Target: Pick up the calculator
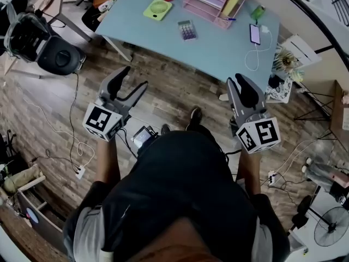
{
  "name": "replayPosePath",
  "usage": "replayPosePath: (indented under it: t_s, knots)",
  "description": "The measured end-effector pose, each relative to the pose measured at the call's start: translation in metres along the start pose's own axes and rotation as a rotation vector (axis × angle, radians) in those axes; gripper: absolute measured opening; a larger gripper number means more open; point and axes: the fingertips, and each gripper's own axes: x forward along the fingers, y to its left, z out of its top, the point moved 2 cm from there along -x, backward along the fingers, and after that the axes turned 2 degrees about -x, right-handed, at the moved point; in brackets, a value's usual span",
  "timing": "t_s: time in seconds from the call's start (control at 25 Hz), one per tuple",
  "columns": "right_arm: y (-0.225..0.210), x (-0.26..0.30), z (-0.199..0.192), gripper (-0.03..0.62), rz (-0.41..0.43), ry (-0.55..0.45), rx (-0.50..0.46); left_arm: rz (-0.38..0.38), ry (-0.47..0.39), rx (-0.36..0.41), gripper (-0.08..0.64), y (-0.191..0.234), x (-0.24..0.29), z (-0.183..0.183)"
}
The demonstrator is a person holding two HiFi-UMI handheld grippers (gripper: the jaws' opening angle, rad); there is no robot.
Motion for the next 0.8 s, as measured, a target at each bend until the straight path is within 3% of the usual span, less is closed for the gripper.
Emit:
replayPosePath:
  t_s: [0.52, 0.8]
  knots:
    - [-0.091, 0.056, -0.005, 0.086, 0.15, -0.005, 0.031, 0.112, 0.044, -0.003, 0.328, -0.009, 0.074, 0.021]
    - [-0.124, 0.075, -0.007, 0.086, 0.216, -0.007, 0.046, 0.186, 0.091, -0.046, 0.328, -0.018, 0.099, 0.032]
